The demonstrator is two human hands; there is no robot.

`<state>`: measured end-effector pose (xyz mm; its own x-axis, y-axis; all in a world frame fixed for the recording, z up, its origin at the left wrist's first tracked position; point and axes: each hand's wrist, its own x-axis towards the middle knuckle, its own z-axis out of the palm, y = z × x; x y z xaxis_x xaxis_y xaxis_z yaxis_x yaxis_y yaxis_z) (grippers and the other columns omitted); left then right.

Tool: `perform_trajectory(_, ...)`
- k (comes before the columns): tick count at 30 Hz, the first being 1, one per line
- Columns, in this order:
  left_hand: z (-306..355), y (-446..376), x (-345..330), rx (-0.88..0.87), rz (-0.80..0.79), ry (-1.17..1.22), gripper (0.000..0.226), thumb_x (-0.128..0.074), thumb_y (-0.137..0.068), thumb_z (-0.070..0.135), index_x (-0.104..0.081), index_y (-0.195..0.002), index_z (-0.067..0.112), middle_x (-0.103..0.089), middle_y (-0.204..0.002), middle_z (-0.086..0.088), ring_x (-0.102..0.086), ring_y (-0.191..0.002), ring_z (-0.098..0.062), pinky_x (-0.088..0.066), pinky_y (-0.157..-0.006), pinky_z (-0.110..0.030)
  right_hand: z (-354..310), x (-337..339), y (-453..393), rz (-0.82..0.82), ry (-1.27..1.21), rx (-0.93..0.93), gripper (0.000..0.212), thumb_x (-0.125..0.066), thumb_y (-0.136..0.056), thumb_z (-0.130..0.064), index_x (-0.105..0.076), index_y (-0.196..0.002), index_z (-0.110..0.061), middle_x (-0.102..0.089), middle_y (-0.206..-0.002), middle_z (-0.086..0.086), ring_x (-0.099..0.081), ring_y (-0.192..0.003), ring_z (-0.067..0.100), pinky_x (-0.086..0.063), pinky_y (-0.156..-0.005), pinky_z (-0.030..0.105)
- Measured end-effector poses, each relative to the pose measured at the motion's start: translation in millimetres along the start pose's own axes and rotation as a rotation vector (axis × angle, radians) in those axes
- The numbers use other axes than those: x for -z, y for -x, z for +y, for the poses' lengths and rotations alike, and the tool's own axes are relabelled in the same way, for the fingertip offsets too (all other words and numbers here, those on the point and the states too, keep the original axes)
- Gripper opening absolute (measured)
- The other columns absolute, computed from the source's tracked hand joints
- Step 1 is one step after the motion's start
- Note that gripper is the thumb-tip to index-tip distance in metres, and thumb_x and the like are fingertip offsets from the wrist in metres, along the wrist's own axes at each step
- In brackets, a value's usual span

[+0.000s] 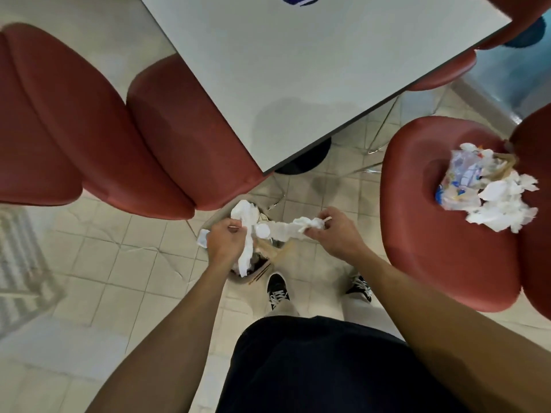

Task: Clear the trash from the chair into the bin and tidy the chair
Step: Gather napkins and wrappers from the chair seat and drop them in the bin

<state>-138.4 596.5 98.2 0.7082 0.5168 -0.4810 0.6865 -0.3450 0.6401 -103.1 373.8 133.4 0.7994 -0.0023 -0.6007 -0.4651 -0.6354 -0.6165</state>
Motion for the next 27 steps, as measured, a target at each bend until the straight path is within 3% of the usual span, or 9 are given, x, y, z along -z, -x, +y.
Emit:
perform_trajectory(4, -20.0, -17.9, 18.4, 0.045, 0.053, 0.029, 0.010, -0.066, -0.080, 0.012, -0.072, -0.088, 0.012, -0.072, -0.091, -0.002, -0.057, -0.078, -0.010, -0.039, -0.075, -0.019, -18.4, -25.9, -2.1, -0.043, 0.046, 0.006, 0.038, -0.077, -0.079, -0.031, -0.055, -0.107, -0.015, -0.064, -0.094, 0.004, -0.055, -0.069, 0.011, -0.036, -0.050, 0.019)
perform_trajectory(8, -30.0, -34.1, 23.1, 0.079, 0.047, 0.051, 0.014, -0.065, -0.081, 0.010, -0.072, -0.093, 0.012, -0.071, -0.094, -0.002, -0.060, -0.082, -0.011, -0.041, -0.075, -0.020, -33.4, -49.8, -7.3, -0.053, 0.070, -0.017, 0.038, -0.076, -0.079, -0.034, -0.056, -0.106, -0.016, -0.065, -0.093, 0.005, -0.056, -0.068, 0.013, -0.043, -0.055, 0.025)
perform_trajectory(11, -36.4, -42.4, 23.7, 0.104, 0.014, 0.048, 0.023, -0.065, -0.082, 0.014, -0.072, -0.104, 0.015, -0.071, -0.105, -0.004, -0.064, -0.098, -0.019, -0.044, -0.084, -0.021, -46.9, -63.3, -7.0, -0.157, 0.201, -0.024, 0.053, -0.073, -0.081, -0.038, -0.051, -0.124, -0.016, -0.061, -0.115, 0.004, -0.061, -0.094, 0.020, -0.052, -0.076, 0.033)
perform_trajectory(13, -39.3, -43.7, 24.3, 0.086, -0.013, 0.014, 0.028, -0.065, -0.083, 0.016, -0.071, -0.110, 0.016, -0.069, -0.114, -0.004, -0.062, -0.107, -0.020, -0.039, -0.088, -0.020, -54.7, -67.0, -5.5, -0.239, 0.303, -0.034, 0.058, -0.071, -0.083, -0.035, -0.047, -0.132, -0.015, -0.056, -0.124, 0.007, -0.056, -0.110, 0.026, -0.049, -0.092, 0.037)
perform_trajectory(16, -41.4, -44.3, 23.9, 0.047, -0.034, 0.008, 0.029, -0.063, -0.085, 0.016, -0.069, -0.113, 0.015, -0.067, -0.118, -0.003, -0.060, -0.112, -0.017, -0.037, -0.088, -0.017, -58.0, -64.6, -6.5, -0.285, 0.344, -0.049, 0.050, -0.068, -0.086, -0.028, -0.051, -0.130, -0.012, -0.057, -0.127, 0.011, -0.054, -0.115, 0.026, -0.046, -0.095, 0.035)
perform_trajectory(20, -32.3, -44.1, 15.2, -0.027, -0.102, -0.018, 0.022, -0.063, -0.086, 0.016, -0.069, -0.107, 0.015, -0.067, -0.105, 0.000, -0.060, -0.081, -0.007, -0.037, -0.069, -0.009, -48.4, -50.9, -11.5, -0.255, 0.296, -0.080, 0.054, -0.067, -0.087, -0.029, -0.048, -0.136, -0.015, -0.057, -0.132, 0.012, -0.056, -0.117, 0.024, -0.044, -0.093, 0.030)
perform_trajectory(25, -0.7, -36.3, -16.8, -0.183, -0.217, -0.147, 0.020, -0.060, -0.085, 0.020, -0.069, -0.103, 0.021, -0.068, -0.106, 0.004, -0.062, -0.094, -0.013, -0.049, -0.087, -0.030, -26.8, -18.3, -18.5, -0.192, 0.254, -0.080, 0.054, -0.066, -0.088, -0.029, -0.048, -0.137, -0.014, -0.058, -0.129, 0.014, -0.055, -0.119, 0.023, -0.042, -0.092, 0.026)
perform_trajectory(27, 12.7, -31.9, -28.1, -0.248, -0.246, -0.219, 0.018, -0.060, -0.087, 0.021, -0.069, -0.102, 0.020, -0.069, -0.102, 0.004, -0.062, -0.095, -0.016, -0.049, -0.086, -0.031, -20.2, -9.7, -21.6, -0.167, 0.228, -0.078, 0.054, -0.067, -0.088, -0.028, -0.048, -0.137, -0.014, -0.056, -0.133, 0.012, -0.055, -0.120, 0.023, -0.042, -0.091, 0.026)
